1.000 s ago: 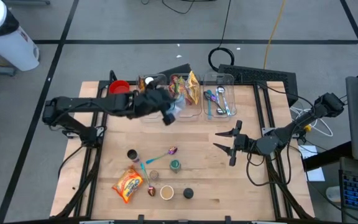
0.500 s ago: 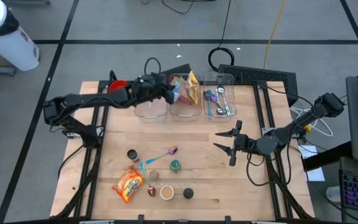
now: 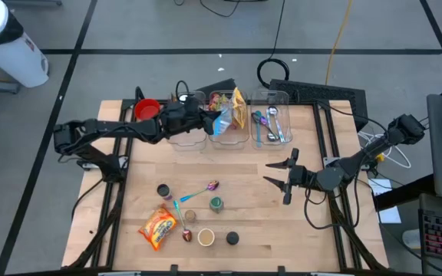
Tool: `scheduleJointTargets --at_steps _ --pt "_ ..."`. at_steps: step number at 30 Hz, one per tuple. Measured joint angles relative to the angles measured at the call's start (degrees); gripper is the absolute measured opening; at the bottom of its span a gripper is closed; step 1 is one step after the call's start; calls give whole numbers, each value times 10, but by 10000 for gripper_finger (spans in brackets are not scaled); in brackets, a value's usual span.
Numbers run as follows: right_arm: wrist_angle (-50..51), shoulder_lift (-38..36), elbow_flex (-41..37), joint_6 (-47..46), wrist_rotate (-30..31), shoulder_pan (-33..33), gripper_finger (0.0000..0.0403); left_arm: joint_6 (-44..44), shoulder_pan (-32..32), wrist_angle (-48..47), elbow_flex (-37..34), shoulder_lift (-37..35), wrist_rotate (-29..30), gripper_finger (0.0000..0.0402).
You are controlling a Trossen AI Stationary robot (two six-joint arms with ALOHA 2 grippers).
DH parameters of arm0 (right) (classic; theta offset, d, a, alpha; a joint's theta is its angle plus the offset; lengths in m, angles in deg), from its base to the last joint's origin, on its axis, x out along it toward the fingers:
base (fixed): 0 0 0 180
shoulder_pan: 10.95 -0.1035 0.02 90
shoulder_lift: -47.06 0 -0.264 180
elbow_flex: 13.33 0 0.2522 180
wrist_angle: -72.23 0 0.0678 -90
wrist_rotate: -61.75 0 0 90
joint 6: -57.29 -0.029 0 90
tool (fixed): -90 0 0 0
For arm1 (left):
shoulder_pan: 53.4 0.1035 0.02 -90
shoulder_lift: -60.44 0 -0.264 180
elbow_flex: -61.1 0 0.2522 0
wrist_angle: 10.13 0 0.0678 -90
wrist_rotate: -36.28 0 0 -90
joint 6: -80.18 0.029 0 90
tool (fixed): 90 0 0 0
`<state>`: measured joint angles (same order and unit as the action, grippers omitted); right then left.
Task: Pick & Place Food Item
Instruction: Put the blue noodle pack into the middle transparent bin
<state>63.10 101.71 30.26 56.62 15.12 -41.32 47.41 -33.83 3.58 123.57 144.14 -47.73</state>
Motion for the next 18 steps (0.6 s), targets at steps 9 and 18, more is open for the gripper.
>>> scheduleJointTargets --at_steps 9,18 --pt "0 0 0 -1 0 0 183 7 -18 -15 0 0 48 3" --pt "0 0 0 0 0 0 183 8 -50 -21 0 10 109 3"
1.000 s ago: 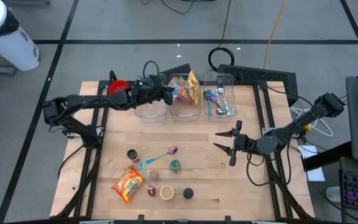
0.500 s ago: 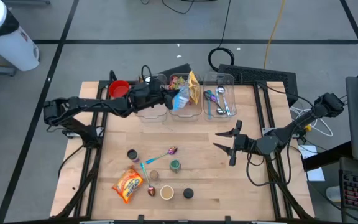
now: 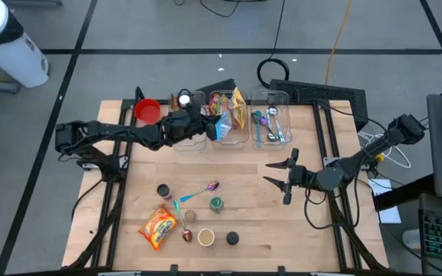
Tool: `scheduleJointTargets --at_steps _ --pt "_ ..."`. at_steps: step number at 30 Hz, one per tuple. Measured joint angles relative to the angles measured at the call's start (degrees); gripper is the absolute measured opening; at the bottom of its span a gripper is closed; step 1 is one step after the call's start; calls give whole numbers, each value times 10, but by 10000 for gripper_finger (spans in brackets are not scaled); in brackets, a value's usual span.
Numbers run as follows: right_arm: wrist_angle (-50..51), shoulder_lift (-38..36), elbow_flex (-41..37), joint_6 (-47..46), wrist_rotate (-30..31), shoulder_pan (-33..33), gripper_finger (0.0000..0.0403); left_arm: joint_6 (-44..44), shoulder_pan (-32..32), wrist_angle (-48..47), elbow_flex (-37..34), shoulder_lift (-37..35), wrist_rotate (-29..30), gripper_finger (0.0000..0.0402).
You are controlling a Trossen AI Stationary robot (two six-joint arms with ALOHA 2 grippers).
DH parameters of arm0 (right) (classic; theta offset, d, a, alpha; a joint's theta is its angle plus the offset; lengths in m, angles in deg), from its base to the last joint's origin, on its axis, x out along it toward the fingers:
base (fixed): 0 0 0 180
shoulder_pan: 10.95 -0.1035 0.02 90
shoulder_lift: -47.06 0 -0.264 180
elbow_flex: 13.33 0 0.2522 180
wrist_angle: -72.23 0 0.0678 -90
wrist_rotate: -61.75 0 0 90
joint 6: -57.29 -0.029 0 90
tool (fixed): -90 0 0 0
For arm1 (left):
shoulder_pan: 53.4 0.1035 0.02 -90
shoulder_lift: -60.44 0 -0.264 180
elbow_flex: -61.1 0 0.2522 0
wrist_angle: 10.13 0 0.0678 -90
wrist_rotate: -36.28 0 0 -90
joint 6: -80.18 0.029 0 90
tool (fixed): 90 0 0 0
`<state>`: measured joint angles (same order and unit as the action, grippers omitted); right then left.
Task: Pick & Place Food Item
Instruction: Put the blue noodle pack into the middle transparent bin
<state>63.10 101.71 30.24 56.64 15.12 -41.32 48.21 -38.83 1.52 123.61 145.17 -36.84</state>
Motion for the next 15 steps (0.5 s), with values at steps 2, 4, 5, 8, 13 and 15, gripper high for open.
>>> scheduleJointTargets --at_steps 2,4,5,8,13,15 --pt "0 0 0 -1 0 0 183 -3 0 17 0 15 0 3" --pt "-2 0 0 -1 0 0 183 -10 2 19 0 28 0 2" --pt "-4 0 0 -2 0 0 183 -17 3 23 0 37 1 2" --pt "-4 0 0 -2 0 0 183 -30 5 24 0 58 7 3" --pt "-4 0 0 -2 0 0 183 -33 8 23 0 78 30 5" --pt "-4 0 0 -2 0 0 183 -43 13 10 0 79 30 5"
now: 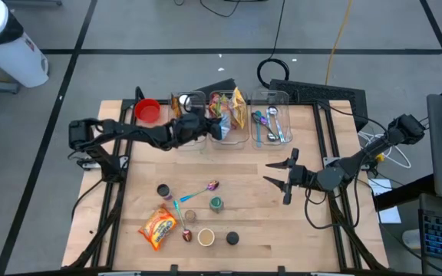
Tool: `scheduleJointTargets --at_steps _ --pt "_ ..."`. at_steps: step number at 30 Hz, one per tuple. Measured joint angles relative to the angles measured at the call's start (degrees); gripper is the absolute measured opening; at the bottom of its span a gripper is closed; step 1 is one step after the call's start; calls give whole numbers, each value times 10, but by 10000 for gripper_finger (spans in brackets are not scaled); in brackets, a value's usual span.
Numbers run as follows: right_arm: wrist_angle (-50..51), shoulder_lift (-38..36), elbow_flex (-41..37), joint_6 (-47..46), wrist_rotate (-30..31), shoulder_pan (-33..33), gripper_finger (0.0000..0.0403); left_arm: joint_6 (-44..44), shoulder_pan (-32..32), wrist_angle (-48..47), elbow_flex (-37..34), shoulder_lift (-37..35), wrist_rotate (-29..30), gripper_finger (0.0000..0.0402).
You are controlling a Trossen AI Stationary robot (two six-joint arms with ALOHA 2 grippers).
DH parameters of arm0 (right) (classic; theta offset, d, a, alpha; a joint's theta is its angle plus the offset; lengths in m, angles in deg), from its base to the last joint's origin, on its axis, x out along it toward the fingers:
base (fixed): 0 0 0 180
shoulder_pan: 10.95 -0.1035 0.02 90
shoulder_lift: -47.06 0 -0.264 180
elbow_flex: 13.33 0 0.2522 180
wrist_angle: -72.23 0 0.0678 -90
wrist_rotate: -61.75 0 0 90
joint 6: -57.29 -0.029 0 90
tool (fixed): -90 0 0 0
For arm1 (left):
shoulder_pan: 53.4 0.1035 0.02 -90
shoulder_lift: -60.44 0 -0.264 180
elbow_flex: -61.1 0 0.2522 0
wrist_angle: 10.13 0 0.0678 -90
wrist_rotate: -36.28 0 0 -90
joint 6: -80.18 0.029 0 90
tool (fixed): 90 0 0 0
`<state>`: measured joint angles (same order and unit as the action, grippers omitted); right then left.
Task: Pick & Place Food Item
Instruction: Put the blue noodle pack into the middle transparent bin
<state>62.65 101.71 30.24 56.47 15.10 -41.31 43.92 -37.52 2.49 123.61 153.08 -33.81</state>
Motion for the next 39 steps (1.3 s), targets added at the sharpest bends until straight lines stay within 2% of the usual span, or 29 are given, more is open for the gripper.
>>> scheduleJointTargets --at_steps 4,12,18,26,32,39 --pt "0 0 0 0 0 0 183 -3 6 -27 0 0 9 4" --pt "0 0 0 0 0 0 183 3 5 -101 0 0 75 3" --pt "0 0 0 0 0 0 183 23 4 -117 0 0 76 18" --pt "0 0 0 0 0 0 183 68 1 -133 0 -1 59 6" --pt "0 0 0 0 0 0 183 49 1 -133 0 -1 61 56" --pt "0 0 0 0 0 0 183 76 3 -133 0 -1 87 151"
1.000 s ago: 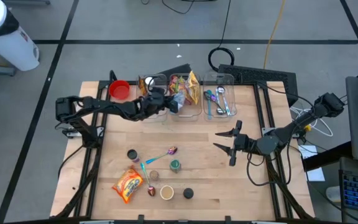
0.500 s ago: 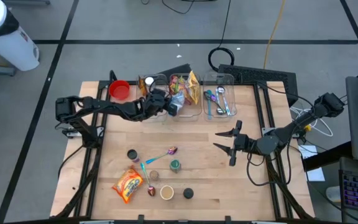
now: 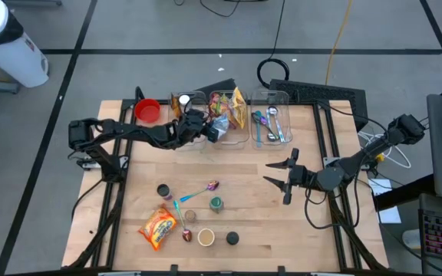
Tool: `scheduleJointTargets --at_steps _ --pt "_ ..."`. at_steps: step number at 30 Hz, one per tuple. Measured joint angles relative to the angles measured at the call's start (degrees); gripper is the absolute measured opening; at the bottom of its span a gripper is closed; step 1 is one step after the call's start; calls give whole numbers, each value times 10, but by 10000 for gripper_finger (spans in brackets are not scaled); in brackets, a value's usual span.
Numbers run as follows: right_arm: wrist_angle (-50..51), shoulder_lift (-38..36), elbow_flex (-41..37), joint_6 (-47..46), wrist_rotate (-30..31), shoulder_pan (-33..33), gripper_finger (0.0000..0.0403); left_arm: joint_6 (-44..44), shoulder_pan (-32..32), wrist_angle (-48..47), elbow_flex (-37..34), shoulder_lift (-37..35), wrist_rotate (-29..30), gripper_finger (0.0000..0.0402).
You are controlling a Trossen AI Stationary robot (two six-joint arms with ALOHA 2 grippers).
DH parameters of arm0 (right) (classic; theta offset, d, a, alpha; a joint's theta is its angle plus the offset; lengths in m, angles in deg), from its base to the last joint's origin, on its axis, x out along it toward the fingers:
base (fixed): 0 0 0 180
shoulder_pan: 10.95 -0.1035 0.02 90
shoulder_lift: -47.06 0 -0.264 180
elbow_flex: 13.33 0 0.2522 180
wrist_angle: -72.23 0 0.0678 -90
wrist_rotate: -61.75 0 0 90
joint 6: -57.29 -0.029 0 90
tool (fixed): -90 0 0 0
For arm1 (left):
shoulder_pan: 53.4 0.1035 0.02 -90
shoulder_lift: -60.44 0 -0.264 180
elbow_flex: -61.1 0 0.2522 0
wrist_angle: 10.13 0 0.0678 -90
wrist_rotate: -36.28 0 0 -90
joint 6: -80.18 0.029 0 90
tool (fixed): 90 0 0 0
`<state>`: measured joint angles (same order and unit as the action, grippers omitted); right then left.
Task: Pick & Place Food Item
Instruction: Put the blue noodle pack into the middle transparent bin, then put the violet seasoning bottle into the left transparent bin
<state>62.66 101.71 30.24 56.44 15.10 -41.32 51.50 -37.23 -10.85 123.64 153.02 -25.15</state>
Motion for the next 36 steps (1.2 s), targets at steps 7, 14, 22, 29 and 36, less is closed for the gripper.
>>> scheduleJointTargets --at_steps 7,14,22,29,36 --pt "0 0 0 0 0 0 183 70 0 3 0 -39 0 220" --pt "0 0 0 0 0 0 183 112 -17 -49 0 -138 -34 241" --pt "1 0 0 1 0 0 183 102 -80 -219 0 -280 -226 241" --pt "1 0 0 2 0 0 183 76 -255 -421 36 -339 -149 241" --pt "1 0 0 2 0 0 183 -103 -390 -660 68 -277 -137 241"
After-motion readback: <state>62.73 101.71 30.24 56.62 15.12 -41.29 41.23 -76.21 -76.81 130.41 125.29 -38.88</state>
